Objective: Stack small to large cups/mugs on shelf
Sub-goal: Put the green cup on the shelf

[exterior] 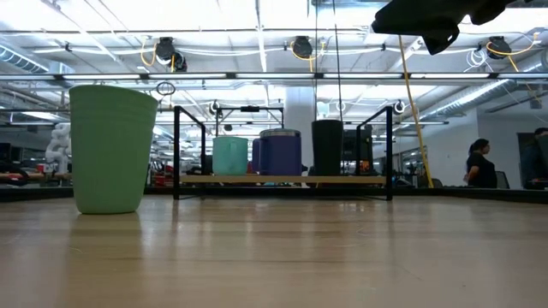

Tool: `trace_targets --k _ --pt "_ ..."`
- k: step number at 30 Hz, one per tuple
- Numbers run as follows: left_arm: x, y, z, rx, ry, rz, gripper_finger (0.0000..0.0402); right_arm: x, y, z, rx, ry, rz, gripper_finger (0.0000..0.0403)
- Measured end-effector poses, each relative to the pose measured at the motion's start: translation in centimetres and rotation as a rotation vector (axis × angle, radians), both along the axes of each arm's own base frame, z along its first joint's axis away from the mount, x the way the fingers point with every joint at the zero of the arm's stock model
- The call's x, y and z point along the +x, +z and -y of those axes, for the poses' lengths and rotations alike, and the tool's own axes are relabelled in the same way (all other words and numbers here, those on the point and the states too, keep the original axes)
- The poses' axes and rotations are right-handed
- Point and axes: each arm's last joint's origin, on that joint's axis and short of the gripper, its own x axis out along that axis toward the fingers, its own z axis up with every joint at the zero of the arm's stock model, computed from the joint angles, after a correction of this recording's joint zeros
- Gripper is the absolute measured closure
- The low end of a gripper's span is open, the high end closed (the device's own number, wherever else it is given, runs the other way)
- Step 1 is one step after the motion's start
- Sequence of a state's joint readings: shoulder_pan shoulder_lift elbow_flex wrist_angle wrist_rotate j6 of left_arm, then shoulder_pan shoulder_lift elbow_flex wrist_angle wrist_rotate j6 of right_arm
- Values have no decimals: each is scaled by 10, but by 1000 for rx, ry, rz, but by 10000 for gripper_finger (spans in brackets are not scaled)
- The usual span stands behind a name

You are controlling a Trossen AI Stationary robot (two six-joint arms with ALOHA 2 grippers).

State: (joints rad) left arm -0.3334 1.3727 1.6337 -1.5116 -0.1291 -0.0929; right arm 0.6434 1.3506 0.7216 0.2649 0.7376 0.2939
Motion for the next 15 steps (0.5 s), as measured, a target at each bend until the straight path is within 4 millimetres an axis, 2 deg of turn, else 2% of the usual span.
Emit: trace_targets --k 8,15 --pt "2 -13 10 -10 -14 -39 314 0 0 0 -2 0 0 355" --pt "3 -15 15 -25 -19 -52 240 0 0 0 -4 1 -1 355"
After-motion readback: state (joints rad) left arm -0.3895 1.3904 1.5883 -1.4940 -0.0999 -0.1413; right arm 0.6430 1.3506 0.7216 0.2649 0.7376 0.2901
